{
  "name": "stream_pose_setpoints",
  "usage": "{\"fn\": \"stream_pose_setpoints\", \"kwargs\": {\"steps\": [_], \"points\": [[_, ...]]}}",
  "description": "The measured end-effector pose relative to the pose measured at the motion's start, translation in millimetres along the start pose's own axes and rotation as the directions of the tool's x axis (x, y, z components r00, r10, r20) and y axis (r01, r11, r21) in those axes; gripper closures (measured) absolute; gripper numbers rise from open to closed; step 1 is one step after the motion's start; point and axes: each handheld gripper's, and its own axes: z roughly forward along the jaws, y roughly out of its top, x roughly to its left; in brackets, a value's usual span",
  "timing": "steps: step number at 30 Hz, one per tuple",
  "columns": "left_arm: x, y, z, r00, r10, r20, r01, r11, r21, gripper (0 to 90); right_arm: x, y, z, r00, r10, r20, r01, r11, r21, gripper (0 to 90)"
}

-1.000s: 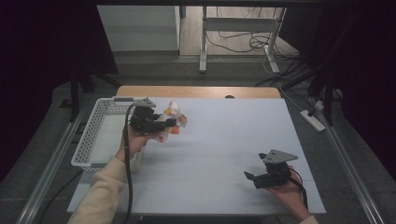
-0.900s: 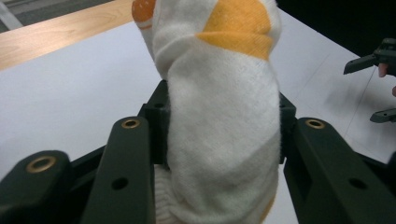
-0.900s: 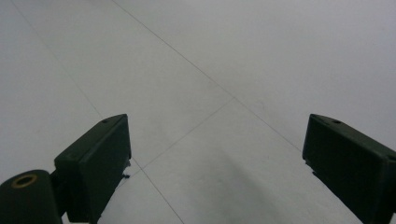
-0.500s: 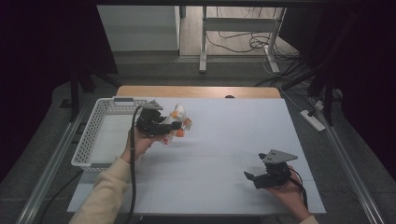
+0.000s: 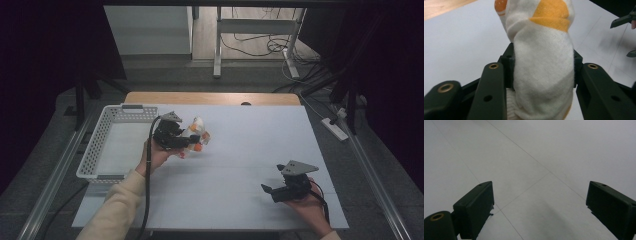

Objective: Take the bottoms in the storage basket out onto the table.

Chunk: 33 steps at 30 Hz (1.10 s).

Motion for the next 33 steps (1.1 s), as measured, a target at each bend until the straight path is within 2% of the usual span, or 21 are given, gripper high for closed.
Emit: {"fn": "stream_pose_setpoints", "kwargs": {"steps": [18,33], "points": [[-4.8,-4.6,23.2,0.9999,0.006,0.016,-0.007,0.9989,0.045,56.2,0.3,-0.1,0.5,1.0,-0.001,-0.002,0.001,1.0,0.003,7.8],[-15.8,-7.7,42.5,0.9989,0.033,0.033,-0.036,0.9949,0.094,55.8,0.3,-0.1,0.5,1.0,-0.005,-0.004,0.005,1.0,0.006,7.8]]}}
